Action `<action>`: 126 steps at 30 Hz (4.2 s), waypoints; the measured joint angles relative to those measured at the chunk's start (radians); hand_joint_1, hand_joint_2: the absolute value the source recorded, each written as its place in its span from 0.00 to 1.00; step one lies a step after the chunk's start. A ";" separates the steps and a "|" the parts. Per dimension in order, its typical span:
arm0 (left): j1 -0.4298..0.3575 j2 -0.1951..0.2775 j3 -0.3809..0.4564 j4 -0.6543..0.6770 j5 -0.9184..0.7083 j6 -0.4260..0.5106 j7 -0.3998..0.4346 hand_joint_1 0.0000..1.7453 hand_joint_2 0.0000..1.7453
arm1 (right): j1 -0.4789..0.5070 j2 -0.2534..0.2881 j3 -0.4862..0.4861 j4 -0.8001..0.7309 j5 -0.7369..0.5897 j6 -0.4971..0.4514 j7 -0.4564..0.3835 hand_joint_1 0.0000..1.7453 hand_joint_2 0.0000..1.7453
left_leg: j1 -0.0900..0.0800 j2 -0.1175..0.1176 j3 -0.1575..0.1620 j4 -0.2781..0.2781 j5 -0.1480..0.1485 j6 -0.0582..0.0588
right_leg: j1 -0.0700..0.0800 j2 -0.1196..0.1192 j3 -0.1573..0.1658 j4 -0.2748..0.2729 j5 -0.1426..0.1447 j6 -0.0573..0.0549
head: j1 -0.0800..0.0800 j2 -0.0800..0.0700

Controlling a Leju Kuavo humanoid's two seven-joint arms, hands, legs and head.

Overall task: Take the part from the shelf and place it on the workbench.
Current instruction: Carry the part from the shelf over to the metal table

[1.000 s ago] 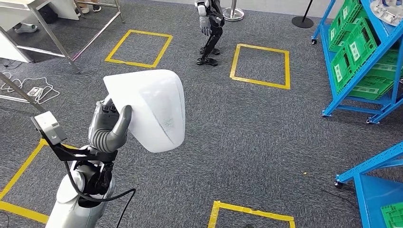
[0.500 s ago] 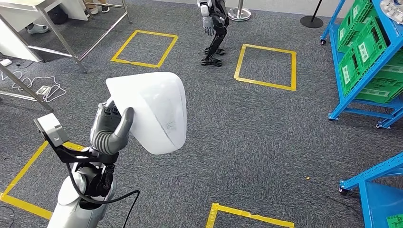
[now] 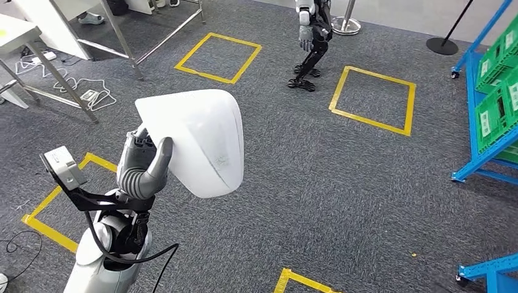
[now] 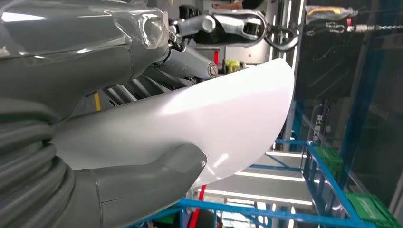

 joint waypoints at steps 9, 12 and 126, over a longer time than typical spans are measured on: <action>0.003 0.001 -0.005 -0.001 0.000 0.000 0.000 1.00 1.00 | -0.005 0.001 0.000 0.002 0.000 0.000 0.000 0.00 1.00 | 0.015 -0.047 -0.034 0.071 -0.039 -0.052 | -0.016 0.026 0.112 -0.240 0.097 0.001 | -0.001 0.000; 0.004 0.002 -0.004 -0.002 -0.004 0.010 0.000 1.00 1.00 | -0.005 0.000 0.002 0.003 0.012 0.000 0.003 0.00 1.00 | 0.021 0.016 -0.098 0.202 -0.106 -0.066 | -0.013 0.007 0.117 -0.241 0.094 -0.013 | -0.009 0.000; 0.066 0.021 0.044 -0.049 -0.021 0.028 -0.002 1.00 1.00 | -0.044 0.010 0.008 0.009 0.114 0.004 0.048 0.00 1.00 | 0.015 -0.014 -0.005 0.020 -0.019 -0.013 | -0.006 0.002 0.019 -0.090 0.047 0.029 | 0.001 0.000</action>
